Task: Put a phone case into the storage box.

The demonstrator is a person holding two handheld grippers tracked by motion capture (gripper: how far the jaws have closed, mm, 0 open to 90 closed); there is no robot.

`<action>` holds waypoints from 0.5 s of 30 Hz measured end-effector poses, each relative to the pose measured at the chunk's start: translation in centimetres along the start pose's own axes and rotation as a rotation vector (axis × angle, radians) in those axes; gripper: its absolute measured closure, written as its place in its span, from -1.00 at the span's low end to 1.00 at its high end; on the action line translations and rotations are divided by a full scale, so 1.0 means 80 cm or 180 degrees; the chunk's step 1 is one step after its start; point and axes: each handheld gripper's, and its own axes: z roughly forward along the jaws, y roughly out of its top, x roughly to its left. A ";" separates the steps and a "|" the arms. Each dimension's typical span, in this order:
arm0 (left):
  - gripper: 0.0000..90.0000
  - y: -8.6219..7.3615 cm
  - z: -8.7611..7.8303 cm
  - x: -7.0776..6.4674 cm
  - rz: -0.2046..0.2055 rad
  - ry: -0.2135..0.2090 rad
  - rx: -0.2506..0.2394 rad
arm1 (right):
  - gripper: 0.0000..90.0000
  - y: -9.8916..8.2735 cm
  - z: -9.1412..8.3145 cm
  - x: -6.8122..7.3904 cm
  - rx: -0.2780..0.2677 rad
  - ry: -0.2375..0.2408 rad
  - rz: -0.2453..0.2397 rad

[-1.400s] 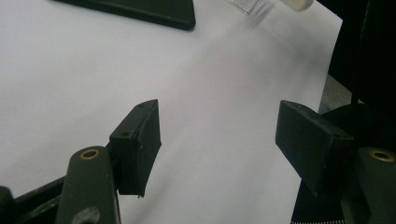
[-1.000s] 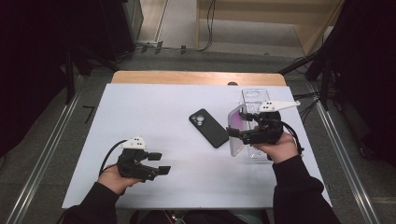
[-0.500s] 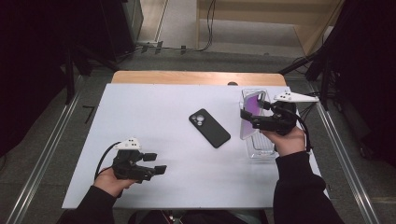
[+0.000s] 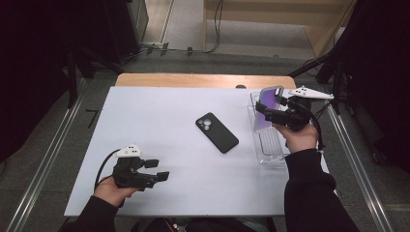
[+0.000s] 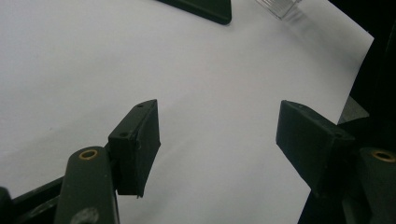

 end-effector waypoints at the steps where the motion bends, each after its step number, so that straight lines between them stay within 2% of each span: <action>1: -0.32 0.000 0.000 0.000 -0.0006 -0.0002 -0.0009 | -0.66 0.001 0.002 -0.002 0.0006 -0.0027 0.0007; 5: -0.32 0.001 0.000 0.000 -0.0024 0.0002 -0.0022 | -0.66 0.008 0.010 -0.009 0.0026 -0.0148 0.0008; 15: -0.32 0.001 0.001 0.001 -0.0024 0.0011 -0.0031 | -0.67 0.022 0.035 -0.034 0.0048 -0.0337 0.0183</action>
